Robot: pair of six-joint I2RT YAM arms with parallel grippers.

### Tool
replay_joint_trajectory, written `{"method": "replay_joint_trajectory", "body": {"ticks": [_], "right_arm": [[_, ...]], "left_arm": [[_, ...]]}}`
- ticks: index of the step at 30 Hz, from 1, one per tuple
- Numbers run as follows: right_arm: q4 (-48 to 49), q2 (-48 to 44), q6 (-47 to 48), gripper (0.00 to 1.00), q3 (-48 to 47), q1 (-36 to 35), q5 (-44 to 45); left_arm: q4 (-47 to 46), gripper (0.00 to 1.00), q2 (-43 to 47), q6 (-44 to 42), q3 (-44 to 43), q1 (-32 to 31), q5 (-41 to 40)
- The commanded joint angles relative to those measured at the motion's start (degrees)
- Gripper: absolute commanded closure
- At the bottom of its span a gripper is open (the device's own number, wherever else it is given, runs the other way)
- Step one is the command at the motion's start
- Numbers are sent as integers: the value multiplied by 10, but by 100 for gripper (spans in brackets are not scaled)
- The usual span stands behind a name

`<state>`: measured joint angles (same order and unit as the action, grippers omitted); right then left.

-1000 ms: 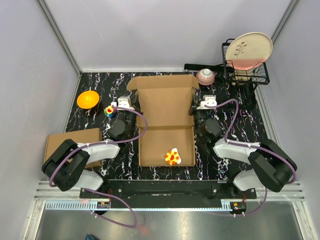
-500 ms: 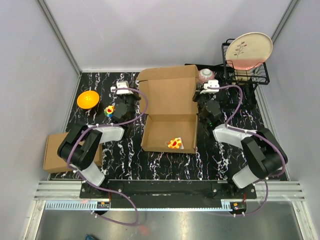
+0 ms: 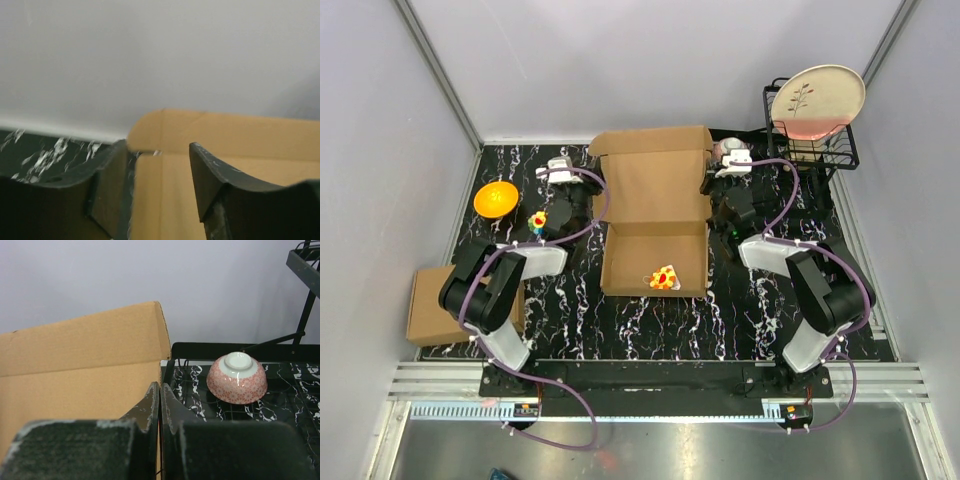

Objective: Fold the paper box

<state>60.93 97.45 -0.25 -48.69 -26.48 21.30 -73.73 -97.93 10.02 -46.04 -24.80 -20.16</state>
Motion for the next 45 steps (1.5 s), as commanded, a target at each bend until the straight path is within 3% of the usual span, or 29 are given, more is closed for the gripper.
{"method": "replay_joint_trajectory", "body": {"ticks": [1,4,7,8,9,12,13,14,17,24,30,40,45], "right_arm": [[20,-17,-8,100,17,0,-2],[18,-29,-4,100,38,1,3],[18,-38,0,100,51,0,1],[19,-38,0,100,54,0,-3],[19,-38,16,100,55,0,-5],[19,-37,16,100,55,1,-9],[19,-35,12,100,55,1,-11],[19,-33,10,100,54,0,-14],[21,-26,7,100,50,0,-15],[17,-19,9,100,40,1,-19],[15,-13,6,100,36,1,-24],[9,-6,6,100,32,1,-31],[5,-2,6,100,28,1,-34]], "left_arm": [[-106,39,70,57,77,28,-4],[-65,28,127,112,128,65,44],[72,23,172,190,126,121,128],[141,23,174,201,98,134,160],[161,23,172,201,83,155,229],[192,21,151,225,41,185,337],[201,19,142,235,30,193,367],[233,9,133,250,-1,200,396],[310,1,95,259,-58,216,495],[396,1,75,248,-63,218,493],[383,1,38,242,-71,218,544],[317,23,-30,278,-98,211,566],[319,30,-46,281,-139,208,569]]}}
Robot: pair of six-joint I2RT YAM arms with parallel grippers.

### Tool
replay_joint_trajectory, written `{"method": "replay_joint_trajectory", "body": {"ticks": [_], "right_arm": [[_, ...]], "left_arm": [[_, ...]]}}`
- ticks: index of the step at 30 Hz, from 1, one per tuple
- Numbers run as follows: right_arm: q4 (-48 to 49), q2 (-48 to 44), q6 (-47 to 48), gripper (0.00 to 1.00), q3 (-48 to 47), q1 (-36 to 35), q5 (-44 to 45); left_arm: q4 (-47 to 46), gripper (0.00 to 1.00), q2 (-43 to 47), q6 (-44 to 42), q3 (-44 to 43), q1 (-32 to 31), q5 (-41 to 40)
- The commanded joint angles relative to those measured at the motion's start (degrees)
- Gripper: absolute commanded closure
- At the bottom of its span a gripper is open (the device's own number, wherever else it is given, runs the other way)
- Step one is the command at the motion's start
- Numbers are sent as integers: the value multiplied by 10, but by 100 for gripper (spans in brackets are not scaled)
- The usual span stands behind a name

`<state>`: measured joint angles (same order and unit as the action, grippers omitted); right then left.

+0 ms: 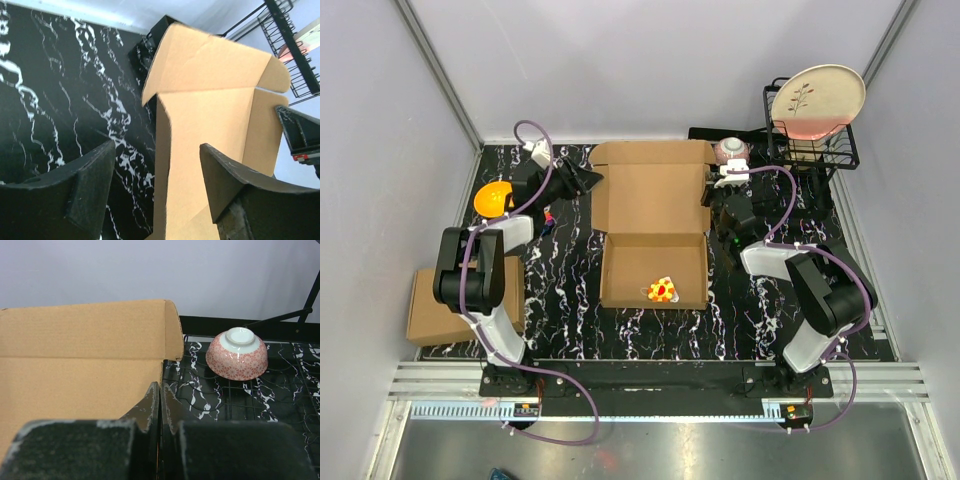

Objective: Fold the paper box

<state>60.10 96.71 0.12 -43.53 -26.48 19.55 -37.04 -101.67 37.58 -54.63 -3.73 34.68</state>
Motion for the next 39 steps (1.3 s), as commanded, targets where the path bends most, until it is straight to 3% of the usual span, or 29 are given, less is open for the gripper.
{"method": "replay_joint_trajectory", "body": {"ticks": [1,5,14,21,31,32,35,36,39], "right_arm": [[13,5,2,100,-24,0,-16],[13,8,3,100,-25,1,-14],[14,9,4,100,-25,2,-14],[13,10,3,100,-24,1,-14],[-8,-4,2,100,-28,0,0],[-22,-13,2,97,-31,1,4],[-76,-42,1,71,-43,1,7],[-94,-52,2,50,-47,0,11],[-175,-92,-32,31,-68,0,32]], "left_arm": [[-43,31,-14,2,-59,-5,21],[-11,37,-22,-26,-82,-17,20],[21,39,-19,-66,-65,-22,7],[14,58,-24,-60,-61,-22,-2],[17,98,-11,-74,-57,-22,-18],[19,100,-8,-77,-54,-22,-19],[22,100,0,-84,-51,-22,-24],[23,100,2,-87,-51,-22,-27],[31,100,7,-90,-52,-22,-34]]}}
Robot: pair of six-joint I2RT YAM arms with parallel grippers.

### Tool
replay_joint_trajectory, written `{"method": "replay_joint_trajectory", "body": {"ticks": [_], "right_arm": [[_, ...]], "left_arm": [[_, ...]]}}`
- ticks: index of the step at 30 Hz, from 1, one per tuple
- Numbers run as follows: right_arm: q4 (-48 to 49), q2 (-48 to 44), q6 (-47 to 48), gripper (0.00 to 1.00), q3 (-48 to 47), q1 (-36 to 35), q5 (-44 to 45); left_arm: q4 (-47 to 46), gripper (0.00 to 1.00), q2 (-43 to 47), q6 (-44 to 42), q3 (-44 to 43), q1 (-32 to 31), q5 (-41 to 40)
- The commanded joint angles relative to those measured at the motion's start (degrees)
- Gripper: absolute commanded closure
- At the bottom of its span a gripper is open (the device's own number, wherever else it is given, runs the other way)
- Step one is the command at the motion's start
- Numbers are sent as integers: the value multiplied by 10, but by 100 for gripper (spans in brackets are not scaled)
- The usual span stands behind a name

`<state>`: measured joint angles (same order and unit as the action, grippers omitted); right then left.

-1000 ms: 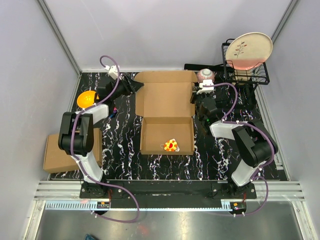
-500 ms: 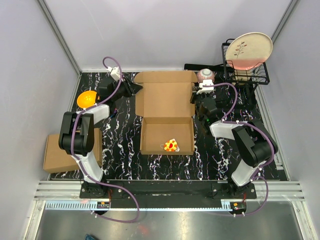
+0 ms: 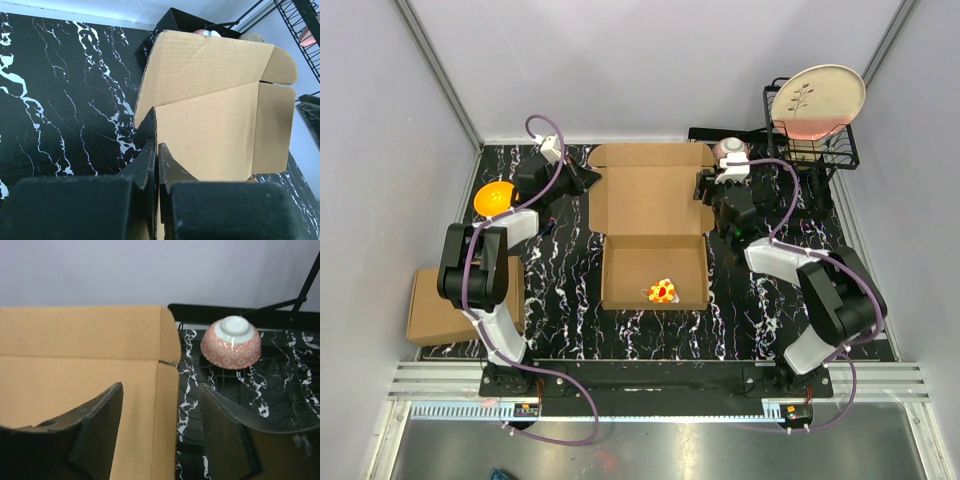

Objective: Fold the paper box

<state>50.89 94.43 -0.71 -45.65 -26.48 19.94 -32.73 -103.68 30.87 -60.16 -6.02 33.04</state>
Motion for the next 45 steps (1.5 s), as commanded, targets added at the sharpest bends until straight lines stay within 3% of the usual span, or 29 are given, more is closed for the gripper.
{"method": "replay_joint_trajectory", "body": {"ticks": [1,5,9,14,17,34,45], "right_arm": [[-109,-89,-38,29,-54,0,31],[-282,-124,-60,21,-115,3,24],[-362,-126,-81,20,-145,17,-17],[-367,-110,-162,21,-132,98,-195],[-371,-85,-177,21,-143,113,-245],[-353,5,-184,30,-187,115,-280],[-353,37,-182,54,-209,116,-279]], "left_arm": [[-10,100,27,-24,5,0,-19],[-8,100,33,-26,7,0,-26],[-10,100,37,-27,8,0,-27],[2,100,47,-43,9,-3,-27],[9,100,51,-51,6,-5,-27],[25,100,56,-66,-1,-14,-27],[28,100,58,-68,0,-14,-29]]}}
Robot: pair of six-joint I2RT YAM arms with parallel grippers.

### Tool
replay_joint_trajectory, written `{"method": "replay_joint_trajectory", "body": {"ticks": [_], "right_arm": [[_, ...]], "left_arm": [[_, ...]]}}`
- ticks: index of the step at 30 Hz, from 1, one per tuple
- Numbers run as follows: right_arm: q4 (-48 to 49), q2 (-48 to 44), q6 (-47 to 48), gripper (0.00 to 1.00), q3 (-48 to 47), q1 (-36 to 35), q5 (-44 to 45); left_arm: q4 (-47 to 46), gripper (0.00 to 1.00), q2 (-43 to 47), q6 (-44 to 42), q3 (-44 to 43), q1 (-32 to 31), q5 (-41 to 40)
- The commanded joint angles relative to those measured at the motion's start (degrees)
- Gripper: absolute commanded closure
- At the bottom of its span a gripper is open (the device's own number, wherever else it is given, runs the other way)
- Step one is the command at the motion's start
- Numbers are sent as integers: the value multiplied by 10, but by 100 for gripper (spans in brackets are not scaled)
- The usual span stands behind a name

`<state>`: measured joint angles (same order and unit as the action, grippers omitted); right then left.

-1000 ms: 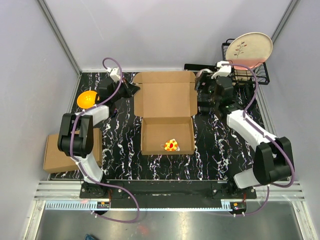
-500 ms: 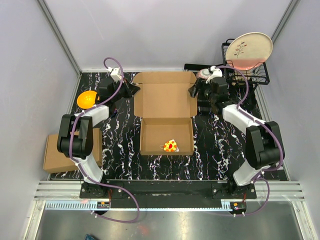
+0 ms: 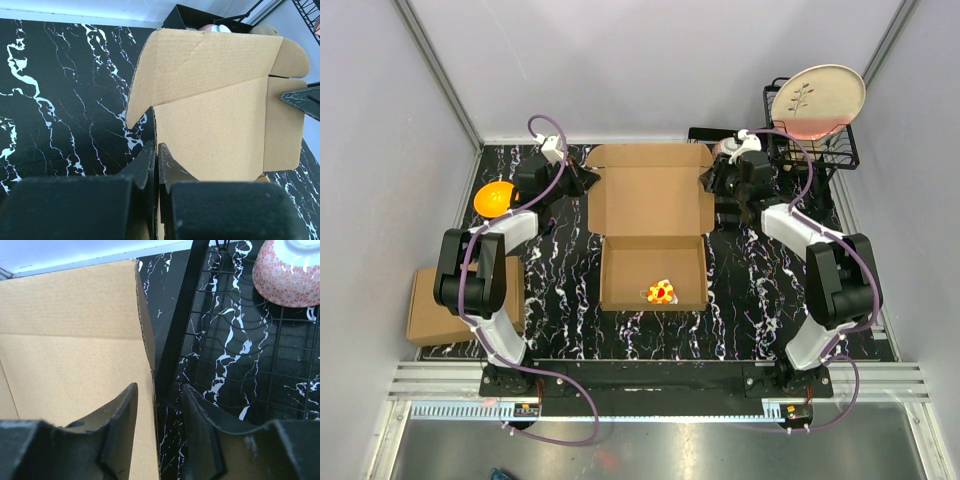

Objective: Fold the paper box

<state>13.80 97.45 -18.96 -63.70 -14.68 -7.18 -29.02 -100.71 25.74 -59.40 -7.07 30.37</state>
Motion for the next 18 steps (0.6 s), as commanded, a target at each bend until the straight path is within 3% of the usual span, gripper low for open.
{"method": "replay_joint_trajectory", "body": {"ticks": [1,2,7,8,18], "right_arm": [[22,7,1,57,-27,-3,-5],[24,7,1,59,-26,-2,-4],[37,5,3,96,-19,-3,2],[43,1,2,99,-13,-3,6],[153,-74,35,100,96,-38,123]], "left_arm": [[-10,100,29,-17,-7,-3,-1],[-10,100,29,-17,-7,-4,-2],[-15,100,39,-14,-4,-7,-6],[-17,100,43,-14,-1,-9,-14],[-214,100,136,-24,154,-70,-160]]}}
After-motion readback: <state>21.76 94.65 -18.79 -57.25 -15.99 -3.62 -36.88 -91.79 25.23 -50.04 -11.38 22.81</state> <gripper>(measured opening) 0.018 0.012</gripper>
